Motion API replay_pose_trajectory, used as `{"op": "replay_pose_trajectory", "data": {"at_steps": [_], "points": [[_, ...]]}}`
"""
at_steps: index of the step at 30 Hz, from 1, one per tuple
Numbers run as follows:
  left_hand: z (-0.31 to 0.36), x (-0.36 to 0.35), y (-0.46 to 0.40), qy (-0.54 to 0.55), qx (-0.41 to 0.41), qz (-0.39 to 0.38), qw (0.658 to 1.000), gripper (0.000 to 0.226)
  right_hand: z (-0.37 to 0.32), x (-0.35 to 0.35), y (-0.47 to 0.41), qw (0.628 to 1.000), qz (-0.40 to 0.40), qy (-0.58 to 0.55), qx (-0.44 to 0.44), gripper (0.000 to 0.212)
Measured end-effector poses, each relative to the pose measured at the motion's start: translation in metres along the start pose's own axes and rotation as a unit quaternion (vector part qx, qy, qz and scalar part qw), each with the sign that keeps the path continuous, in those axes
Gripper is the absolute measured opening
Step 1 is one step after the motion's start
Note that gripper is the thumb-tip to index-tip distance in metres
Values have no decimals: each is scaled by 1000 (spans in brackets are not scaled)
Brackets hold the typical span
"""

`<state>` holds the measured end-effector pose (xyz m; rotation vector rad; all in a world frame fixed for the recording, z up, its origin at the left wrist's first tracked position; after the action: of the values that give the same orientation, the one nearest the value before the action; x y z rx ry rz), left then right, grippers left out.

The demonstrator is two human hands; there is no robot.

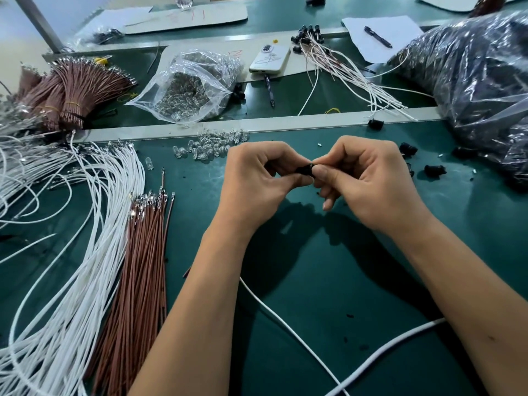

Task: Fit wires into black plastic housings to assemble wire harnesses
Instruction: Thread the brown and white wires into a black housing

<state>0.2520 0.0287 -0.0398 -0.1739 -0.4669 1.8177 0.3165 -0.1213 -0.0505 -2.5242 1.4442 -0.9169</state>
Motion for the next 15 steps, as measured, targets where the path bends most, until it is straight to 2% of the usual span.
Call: {"op": "replay_pose_trajectory", "data": {"at_steps": [5,11,15], "points": [[-1,-2,1,6,5,-7,1000,18,3,-1,0,999,-28,-37,-14,13],[-3,3,-1,66,7,43,997,21,-2,-2,2,996,39,-74,-1,10],[-4,3,-1,64,10,30,997,19,1,-3,3,996,26,-85,-16,11]]}}
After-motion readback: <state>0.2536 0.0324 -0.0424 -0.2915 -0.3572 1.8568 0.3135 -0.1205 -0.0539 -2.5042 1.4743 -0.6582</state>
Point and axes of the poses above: each hand's wrist, its own y-axis away from the middle knuckle, its own x-axis out of the back of the hand, z = x × y, the point moved 6 cm from there along -y, towards the middle knuckle, and after that the axes turned 15 degrees about y, right-handed, at the moved point
